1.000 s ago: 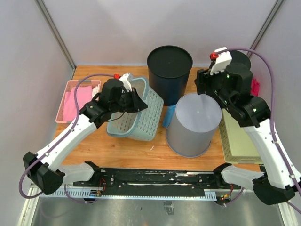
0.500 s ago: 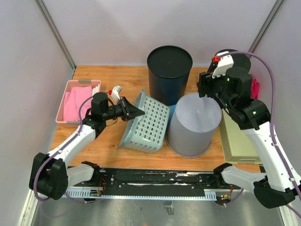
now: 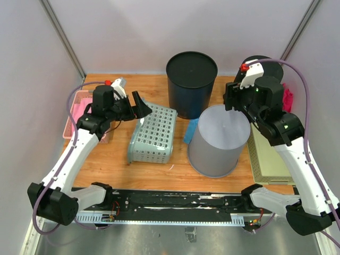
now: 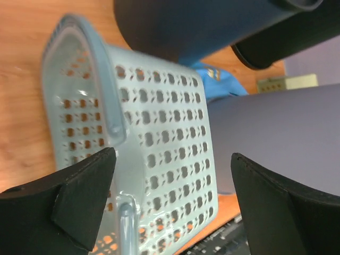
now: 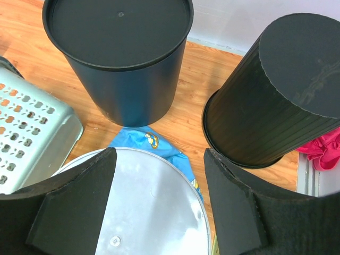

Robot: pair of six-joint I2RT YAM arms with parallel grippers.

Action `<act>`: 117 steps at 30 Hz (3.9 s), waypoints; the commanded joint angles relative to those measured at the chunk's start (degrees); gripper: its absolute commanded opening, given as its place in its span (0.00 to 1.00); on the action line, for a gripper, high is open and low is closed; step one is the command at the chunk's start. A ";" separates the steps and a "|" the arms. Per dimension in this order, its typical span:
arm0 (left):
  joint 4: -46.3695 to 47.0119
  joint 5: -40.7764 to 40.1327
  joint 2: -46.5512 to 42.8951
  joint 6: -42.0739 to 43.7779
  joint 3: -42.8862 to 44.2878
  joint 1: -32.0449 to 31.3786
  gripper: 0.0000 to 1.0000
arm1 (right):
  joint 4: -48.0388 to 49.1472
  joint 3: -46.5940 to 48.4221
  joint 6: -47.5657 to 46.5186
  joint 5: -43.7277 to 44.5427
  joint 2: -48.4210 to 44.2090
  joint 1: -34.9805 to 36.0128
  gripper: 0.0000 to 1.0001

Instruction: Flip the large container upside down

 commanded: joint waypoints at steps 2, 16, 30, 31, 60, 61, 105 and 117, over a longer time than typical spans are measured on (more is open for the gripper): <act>-12.79 -20.28 -2.34 11.77 7.14 -4.69 0.94 | 0.53 -0.75 0.86 -0.40 -0.75 -0.95 0.69; -12.86 -41.19 2.08 10.14 3.75 -15.45 0.76 | 0.57 -0.80 1.63 -2.27 0.31 -1.02 0.69; -10.84 -43.16 6.30 12.54 3.69 -15.98 0.29 | 0.21 -0.58 1.63 -2.10 0.68 -1.02 0.69; -10.80 -42.80 6.15 12.31 3.92 -15.98 0.24 | 0.15 -0.47 1.62 -2.10 0.75 -1.02 0.68; 16.75 13.59 4.98 -4.66 -17.99 11.27 0.04 | -0.53 -1.93 1.21 -1.42 -1.95 -1.68 0.68; 14.44 10.37 5.50 -2.56 -17.48 11.27 0.07 | -0.63 -2.00 1.26 -1.39 -2.12 -1.72 0.68; 15.24 0.60 -12.55 4.15 -0.97 11.27 0.99 | -8.03 -5.87 20.39 0.64 -1.05 -27.48 0.74; 19.12 0.19 -25.95 6.11 -13.10 11.27 0.99 | 5.49 -20.69 24.18 3.24 -15.21 -27.48 0.72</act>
